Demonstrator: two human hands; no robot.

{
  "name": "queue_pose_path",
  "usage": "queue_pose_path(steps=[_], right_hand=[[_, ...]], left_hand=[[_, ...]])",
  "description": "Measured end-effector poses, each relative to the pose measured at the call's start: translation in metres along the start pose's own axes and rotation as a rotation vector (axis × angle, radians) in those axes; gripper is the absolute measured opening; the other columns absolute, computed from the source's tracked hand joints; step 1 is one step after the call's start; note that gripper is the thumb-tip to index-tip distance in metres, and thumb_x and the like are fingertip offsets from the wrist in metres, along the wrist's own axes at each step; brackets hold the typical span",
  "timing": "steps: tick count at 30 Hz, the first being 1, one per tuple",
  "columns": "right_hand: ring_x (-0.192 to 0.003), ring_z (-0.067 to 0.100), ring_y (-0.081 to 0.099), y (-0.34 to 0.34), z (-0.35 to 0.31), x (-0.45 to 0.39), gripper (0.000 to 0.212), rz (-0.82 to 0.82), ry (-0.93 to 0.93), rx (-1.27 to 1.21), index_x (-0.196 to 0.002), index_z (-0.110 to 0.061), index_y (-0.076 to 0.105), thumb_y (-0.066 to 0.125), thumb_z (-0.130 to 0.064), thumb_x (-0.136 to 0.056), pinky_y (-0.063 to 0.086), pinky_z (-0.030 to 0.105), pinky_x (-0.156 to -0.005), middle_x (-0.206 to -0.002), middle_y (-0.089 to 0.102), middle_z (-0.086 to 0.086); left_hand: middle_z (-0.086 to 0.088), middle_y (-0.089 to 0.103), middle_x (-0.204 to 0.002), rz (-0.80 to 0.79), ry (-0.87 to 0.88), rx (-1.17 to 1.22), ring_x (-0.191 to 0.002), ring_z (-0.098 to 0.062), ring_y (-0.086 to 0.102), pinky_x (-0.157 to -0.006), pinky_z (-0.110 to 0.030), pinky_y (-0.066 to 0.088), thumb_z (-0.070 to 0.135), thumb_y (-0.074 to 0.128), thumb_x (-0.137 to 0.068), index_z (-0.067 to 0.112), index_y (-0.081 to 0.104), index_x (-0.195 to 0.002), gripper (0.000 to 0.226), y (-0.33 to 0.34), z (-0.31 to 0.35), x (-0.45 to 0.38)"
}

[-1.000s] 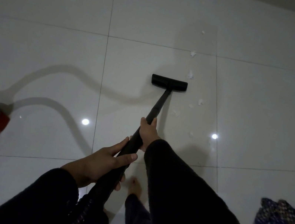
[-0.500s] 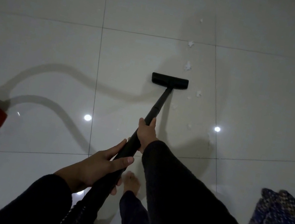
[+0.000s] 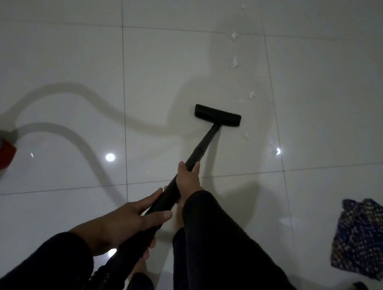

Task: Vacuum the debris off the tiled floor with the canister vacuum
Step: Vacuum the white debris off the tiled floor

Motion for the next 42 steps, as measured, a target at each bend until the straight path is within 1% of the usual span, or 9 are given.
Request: queue_pose_path(steps=[7, 12, 21, 29, 33, 35, 37, 39, 42], right_hand=[[-0.118, 0.036, 0.052, 0.018, 0.055, 0.032, 0.071, 0.009, -0.006, -0.063, -0.151, -0.045, -0.007, 0.041, -0.038, -0.1, 0.046, 0.057, -0.1, -0.142, 0.041, 0.012], [-0.115, 0.036, 0.055, 0.034, 0.097, 0.061, 0.071, -0.003, 0.025, -0.115, -0.151, -0.047, -0.006, 0.042, -0.04, -0.099, 0.049, 0.056, -0.097, -0.139, 0.043, 0.014], [-0.115, 0.036, 0.056, 0.062, 0.161, 0.09, 0.07, -0.018, 0.11, -0.169, -0.148, -0.052, -0.007, 0.041, -0.041, -0.099, 0.05, 0.057, -0.095, -0.135, 0.046, 0.014], [-0.117, 0.036, 0.055, 0.028, 0.187, 0.082, 0.069, 0.029, 0.127, -0.178, -0.15, -0.048, -0.007, 0.04, -0.039, -0.1, 0.047, 0.058, -0.099, -0.138, 0.044, 0.014], [-0.119, 0.036, 0.055, -0.01, 0.194, 0.074, 0.069, 0.069, 0.135, -0.183, -0.151, -0.046, -0.005, 0.041, -0.041, -0.1, 0.048, 0.056, -0.1, -0.146, 0.036, 0.012], [-0.117, 0.036, 0.056, -0.033, 0.196, 0.069, 0.069, 0.094, 0.14, -0.191, -0.15, -0.048, -0.005, 0.041, -0.042, -0.1, 0.049, 0.057, -0.097, -0.146, 0.037, 0.012], [-0.118, 0.037, 0.055, -0.052, 0.201, 0.063, 0.074, 0.127, 0.154, -0.135, -0.145, -0.056, -0.008, 0.045, -0.052, -0.094, 0.052, 0.057, -0.093, -0.146, 0.039, 0.01], [-0.126, 0.036, 0.05, -0.086, 0.233, -0.008, 0.083, 0.212, 0.096, -0.03, -0.131, -0.07, -0.006, 0.049, -0.079, -0.07, 0.053, 0.057, -0.09, -0.15, 0.034, -0.002], [-0.132, 0.028, 0.048, -0.137, 0.286, -0.12, 0.098, 0.332, -0.02, 0.085, -0.119, -0.069, 0.017, 0.038, -0.106, -0.031, 0.042, 0.051, -0.105, -0.152, 0.039, -0.003]], left_hand=[[-0.004, 0.058, -0.085, 0.014, 0.022, -0.098, -0.052, -0.009, 0.065, -0.056, -0.024, 0.052, 0.04, 0.058, -0.086, 0.044, 0.015, -0.146, 0.074, 0.0, -0.052, 0.031], [-0.006, 0.065, -0.064, -0.014, -0.012, -0.113, -0.05, -0.019, 0.063, -0.053, -0.028, 0.053, 0.035, 0.061, -0.086, 0.044, 0.017, -0.146, 0.075, 0.001, -0.086, 0.065], [-0.012, 0.062, -0.069, -0.057, -0.066, -0.146, -0.052, -0.019, 0.062, -0.056, -0.031, 0.054, 0.039, 0.062, -0.082, 0.046, 0.025, -0.143, 0.072, -0.002, -0.13, 0.104], [-0.01, 0.061, -0.071, -0.101, -0.097, -0.193, -0.044, -0.014, 0.062, -0.049, -0.024, 0.052, 0.037, 0.059, -0.087, 0.046, 0.018, -0.144, 0.071, 0.025, -0.139, 0.094], [-0.008, 0.067, -0.063, -0.16, -0.107, -0.243, -0.052, -0.021, 0.065, -0.061, -0.033, 0.055, 0.05, 0.063, -0.074, 0.05, 0.013, -0.144, 0.086, 0.048, -0.144, 0.074], [-0.007, 0.067, -0.061, -0.178, -0.099, -0.234, -0.05, -0.021, 0.064, -0.062, -0.035, 0.057, 0.046, 0.063, -0.079, 0.048, 0.01, -0.145, 0.084, 0.063, -0.143, 0.061], [-0.009, 0.066, -0.063, -0.199, -0.091, -0.204, -0.047, -0.02, 0.063, -0.057, -0.031, 0.056, 0.038, 0.06, -0.087, 0.044, 0.008, -0.146, 0.079, 0.082, -0.139, 0.051], [-0.012, 0.063, -0.068, -0.215, -0.073, -0.179, -0.043, -0.015, 0.062, -0.05, -0.026, 0.053, 0.032, 0.057, -0.091, 0.041, 0.007, -0.147, 0.076, 0.101, -0.134, 0.041], [-0.015, 0.061, -0.073, -0.236, -0.071, -0.124, -0.045, -0.017, 0.062, -0.054, -0.031, 0.054, 0.033, 0.06, -0.089, 0.043, 0.009, -0.147, 0.078, 0.129, -0.134, 0.022]])
Point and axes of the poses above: each hand's wrist, its own x-axis away from the middle knuckle, its own y-axis out of the palm, z = x × y, the point moved 10 cm from there along -x, towards the middle knuckle
